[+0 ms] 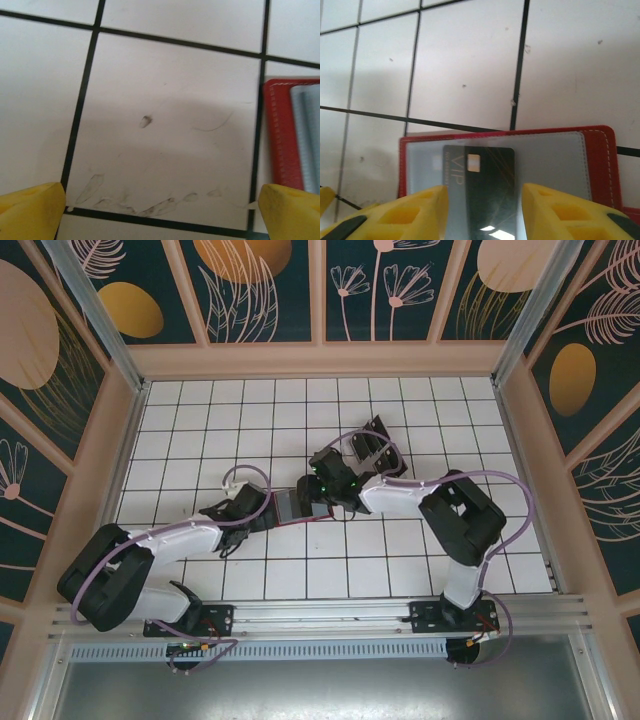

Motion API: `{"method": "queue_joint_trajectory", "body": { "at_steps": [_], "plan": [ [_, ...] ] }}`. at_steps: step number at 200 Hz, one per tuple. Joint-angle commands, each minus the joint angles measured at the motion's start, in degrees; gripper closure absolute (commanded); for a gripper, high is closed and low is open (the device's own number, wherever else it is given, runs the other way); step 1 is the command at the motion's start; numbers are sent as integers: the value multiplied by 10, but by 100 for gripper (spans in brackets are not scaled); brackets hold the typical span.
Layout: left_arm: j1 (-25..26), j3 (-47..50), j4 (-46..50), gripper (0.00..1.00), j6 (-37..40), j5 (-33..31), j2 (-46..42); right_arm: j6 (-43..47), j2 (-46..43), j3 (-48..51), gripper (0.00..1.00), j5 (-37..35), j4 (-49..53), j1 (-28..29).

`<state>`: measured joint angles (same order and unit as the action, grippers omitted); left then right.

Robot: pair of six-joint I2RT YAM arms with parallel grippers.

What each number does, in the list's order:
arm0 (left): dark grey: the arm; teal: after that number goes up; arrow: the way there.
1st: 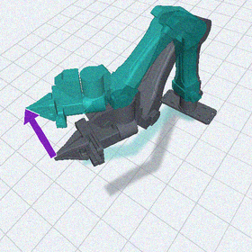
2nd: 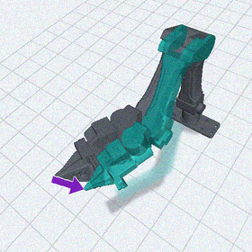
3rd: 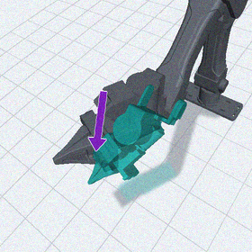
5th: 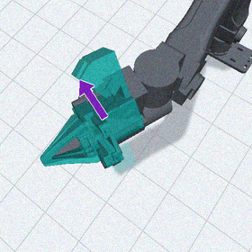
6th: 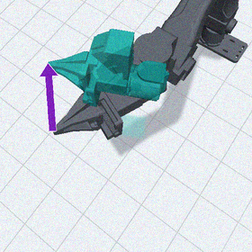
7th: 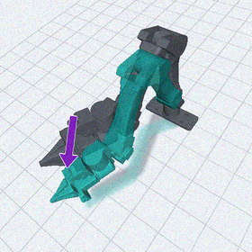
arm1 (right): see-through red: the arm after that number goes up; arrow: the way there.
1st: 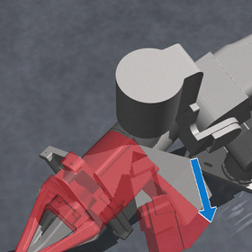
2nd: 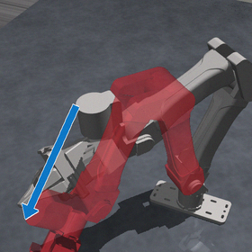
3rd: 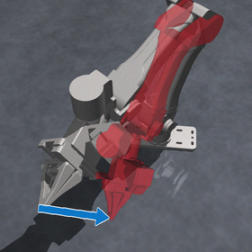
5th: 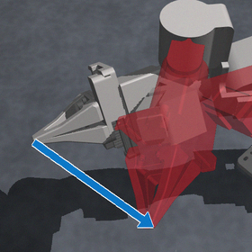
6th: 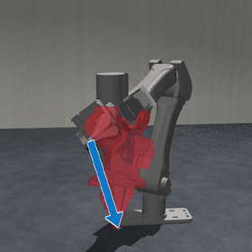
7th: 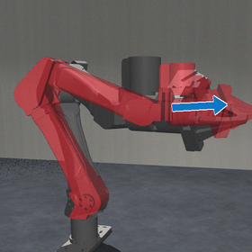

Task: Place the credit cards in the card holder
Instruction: Insert the credit card into the card slot.

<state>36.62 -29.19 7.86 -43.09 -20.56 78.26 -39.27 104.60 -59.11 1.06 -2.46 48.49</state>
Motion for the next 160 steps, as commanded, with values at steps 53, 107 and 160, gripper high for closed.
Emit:
{"method": "queue_joint_trajectory", "body": {
  "at_steps": [53,107,160],
  "plan": [
    [-9,-12,-3,1,-15,-21,42,22,42,-18,64,3,3,2],
    [-10,-32,-12,1,-3,-21,73,16,55,-25,75,24,-11,7],
    [-10,-40,-25,1,8,-21,90,3,65,-37,80,35,-19,22]
  ]
}}
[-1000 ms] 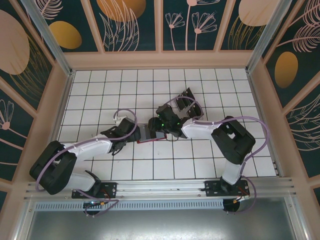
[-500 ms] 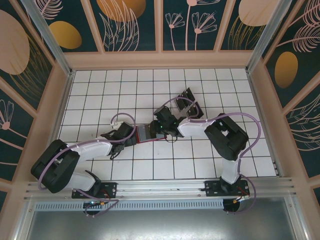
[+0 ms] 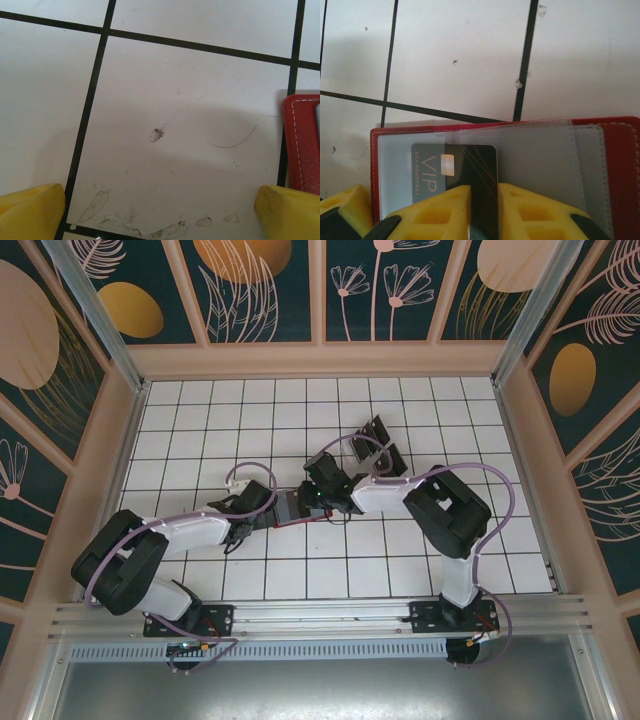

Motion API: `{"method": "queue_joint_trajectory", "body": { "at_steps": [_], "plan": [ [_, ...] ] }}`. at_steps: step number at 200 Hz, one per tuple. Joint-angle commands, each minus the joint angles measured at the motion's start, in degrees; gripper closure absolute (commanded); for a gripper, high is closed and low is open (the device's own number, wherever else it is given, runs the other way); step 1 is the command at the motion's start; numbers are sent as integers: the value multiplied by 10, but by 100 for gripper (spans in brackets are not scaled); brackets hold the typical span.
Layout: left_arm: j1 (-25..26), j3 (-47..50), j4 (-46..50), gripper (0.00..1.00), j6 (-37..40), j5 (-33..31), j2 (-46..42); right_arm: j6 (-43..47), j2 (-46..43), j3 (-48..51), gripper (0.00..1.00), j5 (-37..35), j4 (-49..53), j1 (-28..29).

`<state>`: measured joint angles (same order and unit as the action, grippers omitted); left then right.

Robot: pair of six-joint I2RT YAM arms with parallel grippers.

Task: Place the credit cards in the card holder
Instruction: Insert the credit card into the card slot.

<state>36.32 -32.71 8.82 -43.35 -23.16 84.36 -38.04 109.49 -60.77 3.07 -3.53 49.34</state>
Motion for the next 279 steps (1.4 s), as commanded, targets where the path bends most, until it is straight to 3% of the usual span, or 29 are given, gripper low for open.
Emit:
{"method": "queue_joint_trajectory", "body": {
  "at_steps": [1,84,116,188,279],
  "plan": [
    [-7,-5,-34,1,11,6,29,-9,16,-21,80,15,-9,13],
    [-6,-2,-48,1,17,8,35,-45,30,-37,82,56,-33,32],
    [-7,-3,-50,1,21,6,36,-66,20,-17,79,73,-59,34],
    [-25,-20,-28,1,38,-8,4,-86,-36,30,55,46,-74,37],
    [-43,-45,4,1,56,-7,-36,-96,-43,44,54,28,-78,52]
  ]
}}
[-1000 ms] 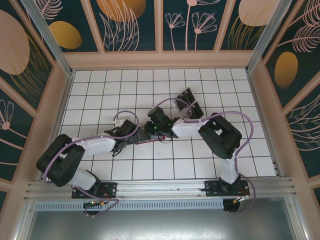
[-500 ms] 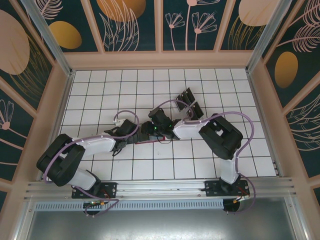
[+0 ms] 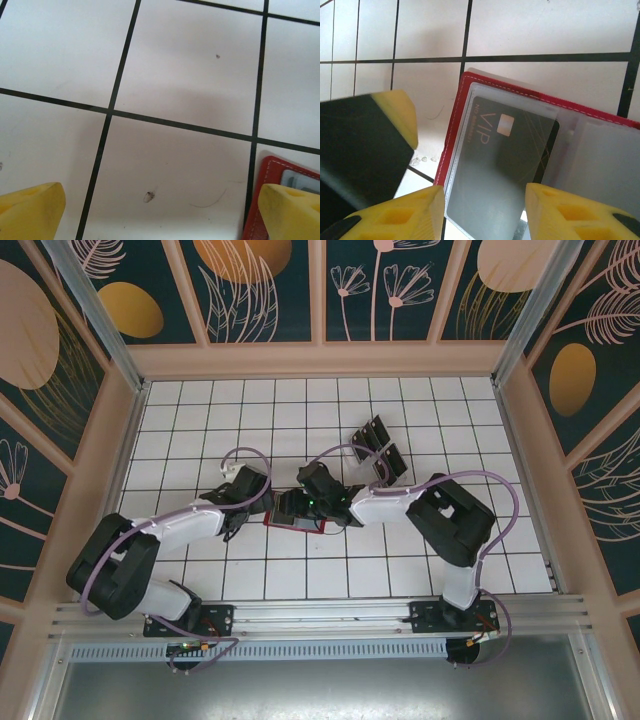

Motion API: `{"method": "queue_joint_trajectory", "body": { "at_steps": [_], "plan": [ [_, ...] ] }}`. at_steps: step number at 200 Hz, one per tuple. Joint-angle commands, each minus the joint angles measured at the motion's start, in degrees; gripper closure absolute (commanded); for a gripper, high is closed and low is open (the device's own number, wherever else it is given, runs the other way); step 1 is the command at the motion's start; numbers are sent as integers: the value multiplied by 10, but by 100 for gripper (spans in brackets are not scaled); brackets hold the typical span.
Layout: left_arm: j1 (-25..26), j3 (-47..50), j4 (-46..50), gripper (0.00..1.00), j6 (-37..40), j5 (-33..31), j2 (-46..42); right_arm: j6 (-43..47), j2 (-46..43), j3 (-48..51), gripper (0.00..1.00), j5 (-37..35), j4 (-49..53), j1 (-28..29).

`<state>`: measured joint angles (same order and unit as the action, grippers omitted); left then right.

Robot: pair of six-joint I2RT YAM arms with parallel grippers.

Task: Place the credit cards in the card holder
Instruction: Insert the credit card into the card slot.

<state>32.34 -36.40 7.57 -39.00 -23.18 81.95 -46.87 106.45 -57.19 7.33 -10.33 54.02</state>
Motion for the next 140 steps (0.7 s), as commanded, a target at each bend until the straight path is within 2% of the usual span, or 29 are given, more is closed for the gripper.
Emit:
{"method": "queue_joint_trajectory", "body": {
  "at_steps": [1,86,140],
  "plan": [
    [-3,-8,16,1,12,-6,-13,-7,-12,8,54,-15,-10,6],
    [-2,46,4,2,2,19,-13,20,6,2,53,-27,7,5],
    [-2,70,-1,1,-14,45,-26,52,29,-26,54,2,10,-5]
  ]
}}
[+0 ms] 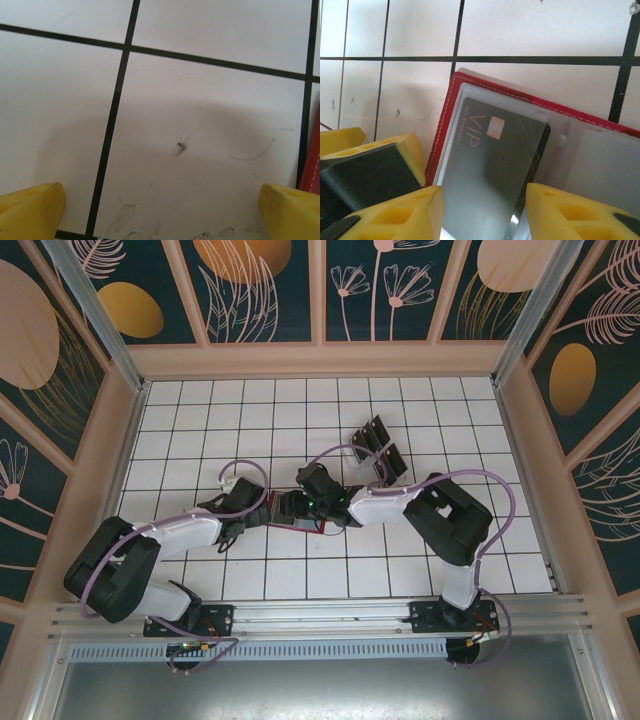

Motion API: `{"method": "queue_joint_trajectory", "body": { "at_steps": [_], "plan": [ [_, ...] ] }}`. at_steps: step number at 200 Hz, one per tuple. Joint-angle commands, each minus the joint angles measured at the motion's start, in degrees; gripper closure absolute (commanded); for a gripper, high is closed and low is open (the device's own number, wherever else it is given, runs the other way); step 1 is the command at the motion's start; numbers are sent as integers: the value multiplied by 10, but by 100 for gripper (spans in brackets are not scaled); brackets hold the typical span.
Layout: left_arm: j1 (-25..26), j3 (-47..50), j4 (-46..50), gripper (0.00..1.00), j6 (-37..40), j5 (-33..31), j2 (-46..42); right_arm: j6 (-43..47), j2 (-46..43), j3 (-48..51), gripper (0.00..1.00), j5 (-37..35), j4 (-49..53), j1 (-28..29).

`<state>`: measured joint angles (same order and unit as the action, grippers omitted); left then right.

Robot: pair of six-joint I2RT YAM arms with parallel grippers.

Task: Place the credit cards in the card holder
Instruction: Insert the credit card into the card slot.

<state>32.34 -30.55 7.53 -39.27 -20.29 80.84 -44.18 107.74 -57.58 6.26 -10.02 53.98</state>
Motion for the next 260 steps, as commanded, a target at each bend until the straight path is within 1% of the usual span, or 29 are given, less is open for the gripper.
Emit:
{"method": "queue_joint_trajectory", "body": {
  "at_steps": [1,77,116,144,173,204,231,260],
  "plan": [
    [-2,12,-1,2,-12,17,-15,25,16,-22,53,13,7,-4],
    [-1,35,-6,1,-36,47,-50,43,22,-38,54,31,12,-14],
    [10,43,-10,2,-50,55,-61,51,15,-40,54,34,18,-18],
    [28,45,-9,2,-65,53,-71,59,-5,-41,54,35,25,-19],
    [37,35,1,1,-69,47,-86,60,-50,-37,54,28,35,-19],
    [37,24,11,1,-66,41,-104,59,-116,-10,54,-8,59,-18],
    [37,11,19,1,-54,28,-112,58,-183,34,53,-67,99,-18],
    [37,-8,23,1,-41,10,-108,46,-235,85,49,-143,147,-19]
  ]
}}
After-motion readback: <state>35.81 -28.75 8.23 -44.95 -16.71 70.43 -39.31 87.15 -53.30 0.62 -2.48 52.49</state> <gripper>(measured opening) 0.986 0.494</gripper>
